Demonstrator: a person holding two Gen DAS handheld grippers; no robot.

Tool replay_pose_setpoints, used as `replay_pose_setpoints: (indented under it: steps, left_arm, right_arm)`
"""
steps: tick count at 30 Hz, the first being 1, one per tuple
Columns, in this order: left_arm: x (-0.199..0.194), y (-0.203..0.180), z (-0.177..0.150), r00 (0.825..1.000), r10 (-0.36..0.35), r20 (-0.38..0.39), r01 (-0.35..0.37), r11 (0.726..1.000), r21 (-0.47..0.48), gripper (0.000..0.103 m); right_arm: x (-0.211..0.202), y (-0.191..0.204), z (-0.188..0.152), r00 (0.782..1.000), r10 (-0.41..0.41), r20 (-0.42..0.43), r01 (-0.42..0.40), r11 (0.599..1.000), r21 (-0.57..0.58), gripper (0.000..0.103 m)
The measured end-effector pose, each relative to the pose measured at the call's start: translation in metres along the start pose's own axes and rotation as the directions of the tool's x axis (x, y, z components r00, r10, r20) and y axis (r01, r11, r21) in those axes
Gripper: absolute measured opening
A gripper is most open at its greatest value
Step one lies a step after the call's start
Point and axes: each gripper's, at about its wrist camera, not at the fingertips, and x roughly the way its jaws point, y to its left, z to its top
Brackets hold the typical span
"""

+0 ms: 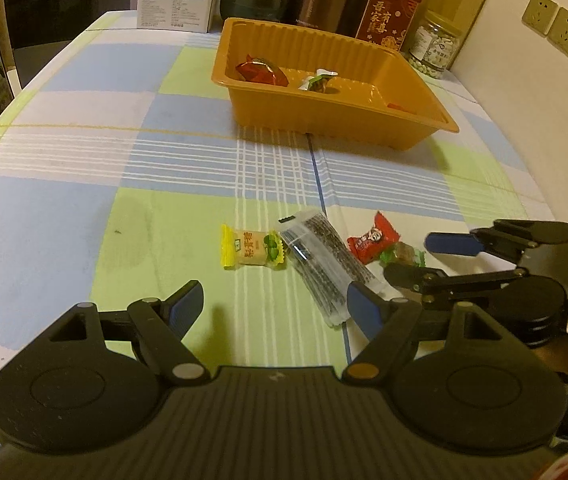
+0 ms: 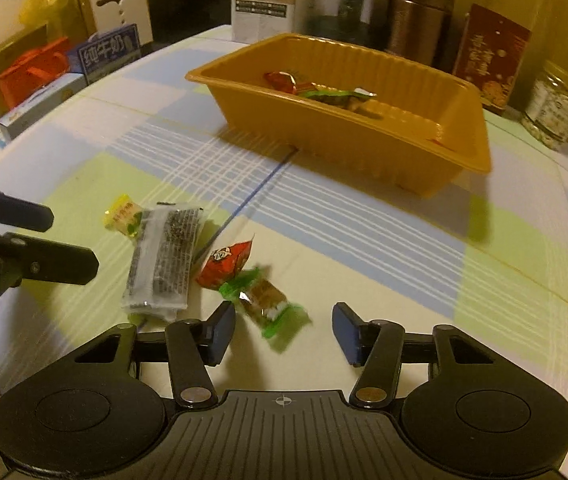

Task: Organize snacks
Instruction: 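Grasp the green-wrapped candy with the right tool while the left tool lowers toward the seaweed packet, then close the left tool on the clear black seaweed packet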

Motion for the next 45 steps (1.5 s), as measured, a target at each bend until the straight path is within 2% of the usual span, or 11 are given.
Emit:
replay_pose_setpoints:
  steps: [1,4,6,8,13,16,20,28,33,41,45]
  left_arm:
    - [0.001,0.000,0.000,1.000,0.000,-0.001,0.000,1.000,0.000,0.077]
    - [0.004,-0.001,0.000,1.000,-0.003,-0.005,0.003,1.000,0.002,0.077]
    - [0.006,-0.002,0.000,1.000,-0.005,-0.006,0.005,1.000,0.004,0.077]
    - [0.008,-0.004,0.000,1.000,-0.011,-0.002,0.011,1.000,0.004,0.077]
    - [0.014,-0.011,0.001,1.000,-0.030,0.002,0.030,1.000,0.000,0.076]
    - [0.019,-0.019,0.002,0.999,-0.040,0.009,0.040,0.999,-0.008,0.073]
    - [0.029,-0.029,0.003,0.999,-0.039,0.013,0.039,0.999,-0.016,0.067]
    - [0.048,-0.045,0.004,1.000,0.010,0.023,-0.010,1.000,0.016,0.048]
    - [0.042,-0.042,0.001,1.000,-0.006,0.009,0.006,0.998,0.062,0.037]
    - [0.014,-0.018,-0.021,0.997,-0.063,-0.055,0.071,0.984,0.162,0.036]
    - [0.004,-0.008,-0.031,0.997,-0.062,-0.039,0.068,0.984,0.164,0.040]
  right_arm:
    - [0.002,0.001,0.001,1.000,0.004,0.005,-0.004,1.000,-0.005,0.052]
    - [0.003,0.002,0.003,1.000,0.018,0.014,-0.018,1.000,-0.015,0.039]
    - [0.001,0.005,0.003,1.000,0.020,0.014,-0.020,1.000,-0.011,0.025]
    - [-0.001,0.007,0.003,1.000,0.007,0.010,-0.007,1.000,0.007,0.021]
    - [-0.018,-0.003,-0.003,0.999,-0.035,0.030,0.030,0.987,0.156,0.020]
    - [-0.031,-0.014,-0.007,0.997,-0.061,0.043,0.046,0.956,0.288,0.020]
    - [-0.042,-0.022,-0.013,0.995,-0.088,0.045,0.065,0.926,0.373,0.020]
    - [-0.050,-0.026,-0.019,0.994,-0.101,0.044,0.075,0.910,0.409,0.020]
    - [-0.050,-0.021,-0.020,0.994,-0.096,0.043,0.069,0.906,0.417,0.020]
    - [-0.053,0.001,-0.027,0.997,-0.065,0.035,0.043,0.900,0.434,0.020]
    - [-0.054,0.009,-0.030,0.998,-0.057,0.029,0.039,0.899,0.437,0.020]
